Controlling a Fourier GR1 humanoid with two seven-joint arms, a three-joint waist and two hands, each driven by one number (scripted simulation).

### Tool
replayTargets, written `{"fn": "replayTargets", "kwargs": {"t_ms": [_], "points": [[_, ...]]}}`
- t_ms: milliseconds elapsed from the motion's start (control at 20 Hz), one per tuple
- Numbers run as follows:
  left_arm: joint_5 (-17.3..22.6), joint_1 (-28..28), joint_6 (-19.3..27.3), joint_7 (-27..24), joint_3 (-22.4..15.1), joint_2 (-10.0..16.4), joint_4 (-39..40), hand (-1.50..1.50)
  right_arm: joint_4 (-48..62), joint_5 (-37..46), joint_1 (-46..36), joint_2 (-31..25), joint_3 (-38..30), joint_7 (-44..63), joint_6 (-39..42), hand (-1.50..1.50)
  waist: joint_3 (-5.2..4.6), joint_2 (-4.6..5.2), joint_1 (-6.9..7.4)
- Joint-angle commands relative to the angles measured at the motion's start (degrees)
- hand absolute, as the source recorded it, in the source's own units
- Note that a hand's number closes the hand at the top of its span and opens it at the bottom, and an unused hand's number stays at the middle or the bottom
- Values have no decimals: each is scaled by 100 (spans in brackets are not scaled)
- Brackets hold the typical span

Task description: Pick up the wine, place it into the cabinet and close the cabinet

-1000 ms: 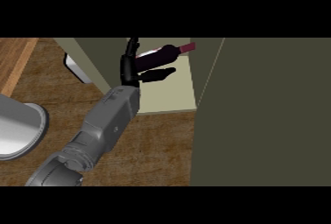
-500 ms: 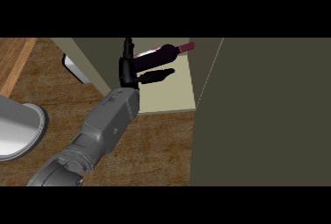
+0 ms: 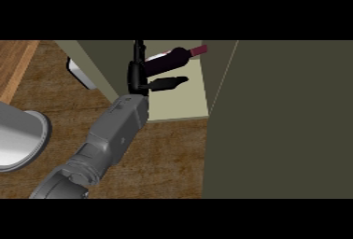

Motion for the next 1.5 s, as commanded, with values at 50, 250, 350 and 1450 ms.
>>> {"fn": "replayTargets", "kwargs": {"t_ms": [50,250,350,1450], "points": [[25,377,-522,-115,66,191,75,-150,-503,-144,355,-1,86,93,30,-150,-18,-5,78],[-29,198,-378,-69,-11,2,103,-150,-432,-96,308,47,105,30,-17,-150,-19,-2,73],[63,341,-552,-145,-52,2,13,-150,-194,51,115,48,120,59,-77,-150,-19,-37,151],[1913,1704,-458,139,-2194,3,-1857,-150,-379,9,-3,-13,91,331,-282,-150,-16,-141,170]]}}
